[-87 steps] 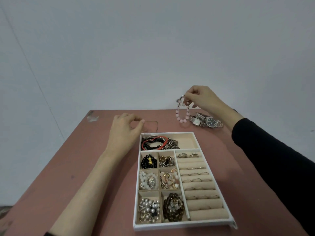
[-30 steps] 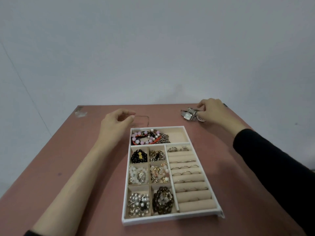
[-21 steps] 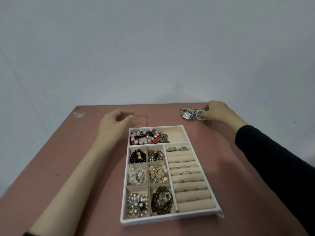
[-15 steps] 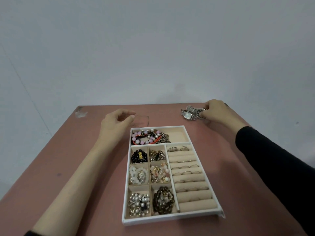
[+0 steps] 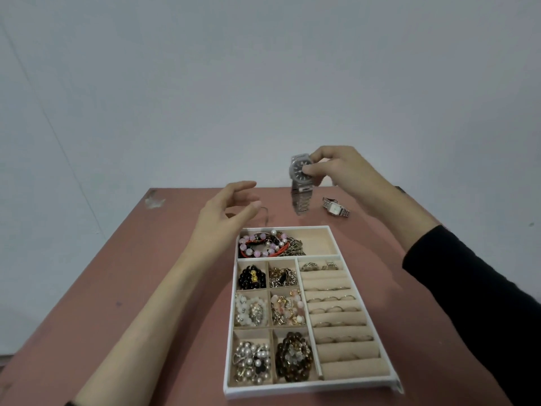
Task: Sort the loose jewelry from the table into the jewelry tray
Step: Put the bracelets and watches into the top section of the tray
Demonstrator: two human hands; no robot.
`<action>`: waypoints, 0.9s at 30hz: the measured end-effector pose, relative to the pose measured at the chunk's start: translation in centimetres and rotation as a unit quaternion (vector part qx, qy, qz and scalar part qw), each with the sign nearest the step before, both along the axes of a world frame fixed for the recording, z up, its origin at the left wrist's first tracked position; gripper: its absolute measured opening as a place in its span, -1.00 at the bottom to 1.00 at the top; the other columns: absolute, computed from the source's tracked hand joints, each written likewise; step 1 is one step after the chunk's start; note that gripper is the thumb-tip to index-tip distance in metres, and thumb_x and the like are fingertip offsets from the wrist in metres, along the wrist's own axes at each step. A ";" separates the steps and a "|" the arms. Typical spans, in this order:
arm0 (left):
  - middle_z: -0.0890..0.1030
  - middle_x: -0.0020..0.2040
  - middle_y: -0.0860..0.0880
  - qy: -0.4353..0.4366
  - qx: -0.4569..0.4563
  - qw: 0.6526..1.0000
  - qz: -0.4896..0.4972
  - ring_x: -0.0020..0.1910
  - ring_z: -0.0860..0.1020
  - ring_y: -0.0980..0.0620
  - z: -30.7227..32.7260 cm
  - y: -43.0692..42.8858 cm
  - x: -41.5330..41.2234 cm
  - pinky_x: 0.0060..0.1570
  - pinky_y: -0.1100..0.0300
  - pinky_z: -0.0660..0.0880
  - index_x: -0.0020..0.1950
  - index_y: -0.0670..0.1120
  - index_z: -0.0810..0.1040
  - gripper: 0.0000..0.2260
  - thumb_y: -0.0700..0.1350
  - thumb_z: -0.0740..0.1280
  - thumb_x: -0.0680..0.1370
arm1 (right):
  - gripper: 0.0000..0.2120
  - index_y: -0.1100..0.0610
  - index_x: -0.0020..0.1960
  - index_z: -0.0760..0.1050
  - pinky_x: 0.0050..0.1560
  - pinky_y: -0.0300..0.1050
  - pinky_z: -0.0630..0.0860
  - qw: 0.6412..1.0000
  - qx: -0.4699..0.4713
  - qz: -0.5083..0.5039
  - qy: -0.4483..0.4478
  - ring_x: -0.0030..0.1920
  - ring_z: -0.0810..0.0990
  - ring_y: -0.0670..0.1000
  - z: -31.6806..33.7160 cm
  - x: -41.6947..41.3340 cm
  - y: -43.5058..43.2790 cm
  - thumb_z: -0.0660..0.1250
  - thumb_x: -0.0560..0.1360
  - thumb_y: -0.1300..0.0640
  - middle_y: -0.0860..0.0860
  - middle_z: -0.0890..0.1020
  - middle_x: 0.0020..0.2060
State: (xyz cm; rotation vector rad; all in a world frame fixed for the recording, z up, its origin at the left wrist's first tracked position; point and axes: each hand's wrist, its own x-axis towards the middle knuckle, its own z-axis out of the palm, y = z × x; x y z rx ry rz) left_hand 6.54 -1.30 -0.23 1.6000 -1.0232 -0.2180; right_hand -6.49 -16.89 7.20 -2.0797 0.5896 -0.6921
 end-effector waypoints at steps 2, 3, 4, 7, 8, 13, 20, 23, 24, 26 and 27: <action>0.58 0.16 0.16 0.047 0.007 0.996 -0.079 0.14 0.53 0.23 0.5 0.1 -0.4 0.07 0.34 0.50 0.35 0.13 0.37 -0.60 0.01 0.31 0.51 | -0.86 0.11 -0.25 0.49 -0.27 -0.20 0.34 0.993 0.088 0.074 -0.012 -0.34 0.49 -0.09 -0.1 0.3 1.6 0.29 0.48 0.25 0.01 0.57 -0.34; 0.56 0.20 0.15 0.080 0.010 0.989 -0.126 0.16 0.53 0.23 0.8 0.1 -0.6 0.09 0.34 0.50 0.39 0.11 0.32 -0.55 0.02 0.29 0.52 | -0.87 0.14 -0.23 0.49 -0.24 -0.16 0.36 0.985 0.133 0.110 -0.020 -0.31 0.49 -0.04 -0.4 0.4 2.2 0.27 0.49 0.26 0.03 0.57 -0.32; 0.55 0.23 0.12 0.110 0.011 0.980 -0.168 0.18 0.53 0.20 1.0 0.1 -0.7 0.12 0.29 0.49 0.42 0.07 0.29 -0.53 0.02 0.29 0.52 | -0.89 0.16 -0.20 0.49 -0.21 -0.13 0.39 0.974 0.177 0.142 -0.026 -0.28 0.49 -0.01 -0.8 0.5 2.6 0.24 0.50 0.26 0.05 0.56 -0.30; 0.62 0.12 -0.01 0.167 0.003 0.960 -0.227 0.09 0.60 0.05 1.0 0.1 -1.0 0.15 0.14 0.51 0.34 -0.06 0.41 -0.59 -0.07 0.30 0.49 | -0.86 0.22 -0.09 0.54 -0.22 -0.14 0.52 0.936 0.282 0.208 -0.041 -0.32 0.53 0.00 -2.0 0.5 3.6 0.20 0.52 0.24 0.07 0.58 -0.30; 0.65 0.01 -0.05 0.180 0.000 0.958 -0.224 -0.01 0.62 0.03 1.0 0.2 -1.1 0.10 0.14 0.52 0.26 -0.11 0.48 -0.65 -0.10 0.33 0.49 | -0.84 0.24 -0.07 0.54 -0.29 -0.17 0.54 0.924 0.309 0.221 -0.047 -0.37 0.53 -0.01 -2.3 0.4 3.8 0.19 0.51 0.24 0.06 0.59 -0.33; 0.54 -0.37 -0.05 0.291 -0.055 0.941 -0.165 -0.38 0.52 0.06 1.2 0.2 -0.6 -0.24 0.26 0.52 -0.17 -0.20 0.55 -0.88 -0.16 0.36 0.36 | -0.79 0.24 -0.03 0.55 -0.47 -0.25 0.41 0.883 0.431 0.172 -0.077 -0.50 0.39 -0.05 -3.3 -0.2 3.2 0.26 0.40 0.18 0.00 0.44 -0.51; 0.66 -0.33 -0.06 0.543 -0.152 0.794 -0.227 -0.32 0.65 0.05 1.2 0.2 0.6 -0.25 0.19 0.61 -0.28 -0.18 0.64 -0.62 -0.18 0.65 -0.01 | -0.45 0.14 0.19 0.45 -0.28 -0.16 0.56 0.814 0.525 0.200 -0.146 -0.28 0.50 0.03 -4.8 -0.4 2.5 0.45 0.21 0.28 0.17 0.51 -0.17; 0.68 -0.32 -0.08 0.596 -0.213 0.752 -0.184 -0.36 0.66 0.08 1.6 0.1 0.4 -0.38 0.24 0.59 -0.29 -0.21 0.66 -0.77 -0.26 0.57 0.11 | -0.44 0.03 0.18 0.45 -0.09 -0.09 0.57 0.849 0.457 0.223 -0.144 -0.15 0.53 0.08 -5.2 -0.3 2.8 0.43 0.24 0.37 0.25 0.57 -0.01; 0.67 -0.33 -0.09 0.616 -0.229 0.736 -0.161 -0.38 0.65 0.09 1.8 0.1 0.4 -0.42 0.26 0.57 -0.30 -0.22 0.66 -0.85 -0.27 0.50 0.17 | -0.47 0.03 0.15 0.46 -0.06 -0.10 0.54 0.864 0.427 0.227 -0.138 -0.15 0.54 0.07 -5.3 -0.2 3.1 0.43 0.26 0.39 0.21 0.61 -0.03; 0.67 -0.33 -0.10 0.633 -0.244 0.723 -0.128 -0.39 0.65 0.08 2.1 0.1 0.4 -0.44 0.29 0.56 -0.31 -0.25 0.65 -0.93 -0.29 0.42 0.24 | -0.58 0.08 0.10 0.51 -0.07 -0.15 0.50 0.896 0.367 0.220 -0.116 -0.16 0.54 0.03 -5.4 -0.1 3.7 0.43 0.28 0.34 0.11 0.65 -0.12; 0.67 -0.32 -0.11 0.633 -0.246 0.725 -0.116 -0.38 0.65 0.07 2.2 0.0 0.4 -0.43 0.29 0.57 -0.30 -0.25 0.64 -0.94 -0.29 0.39 0.28 | -0.61 0.10 0.07 0.54 -0.07 -0.17 0.49 0.911 0.340 0.211 -0.103 -0.18 0.54 0.01 -5.6 0.1 4.1 0.44 0.27 0.29 0.08 0.64 -0.14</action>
